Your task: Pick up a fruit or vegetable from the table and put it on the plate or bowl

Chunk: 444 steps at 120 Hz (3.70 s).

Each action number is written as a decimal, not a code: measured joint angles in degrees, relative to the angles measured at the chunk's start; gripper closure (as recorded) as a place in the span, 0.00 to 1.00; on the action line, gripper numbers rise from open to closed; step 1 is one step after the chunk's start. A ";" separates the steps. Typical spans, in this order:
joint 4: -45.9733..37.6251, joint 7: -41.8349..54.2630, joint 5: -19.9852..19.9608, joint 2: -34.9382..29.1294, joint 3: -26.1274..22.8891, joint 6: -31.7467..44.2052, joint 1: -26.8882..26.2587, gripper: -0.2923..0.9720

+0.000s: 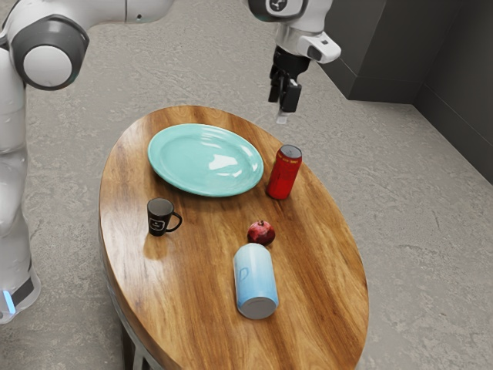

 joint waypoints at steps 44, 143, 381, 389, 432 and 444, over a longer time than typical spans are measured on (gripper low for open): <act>0.58 -3.10 -1.45 0.71 -0.78 0.05 0.46 0.23; -11.24 12.74 2.91 7.02 -12.37 13.59 -0.73 0.23; -29.20 21.08 -0.26 3.56 -8.53 23.07 -6.28 0.26; -29.19 21.11 -0.23 3.57 -8.87 23.21 -6.25 0.37; -28.41 20.93 0.22 -1.17 -9.06 23.56 -6.32 0.49; -26.55 20.87 0.52 -4.02 -8.82 22.19 -6.52 0.49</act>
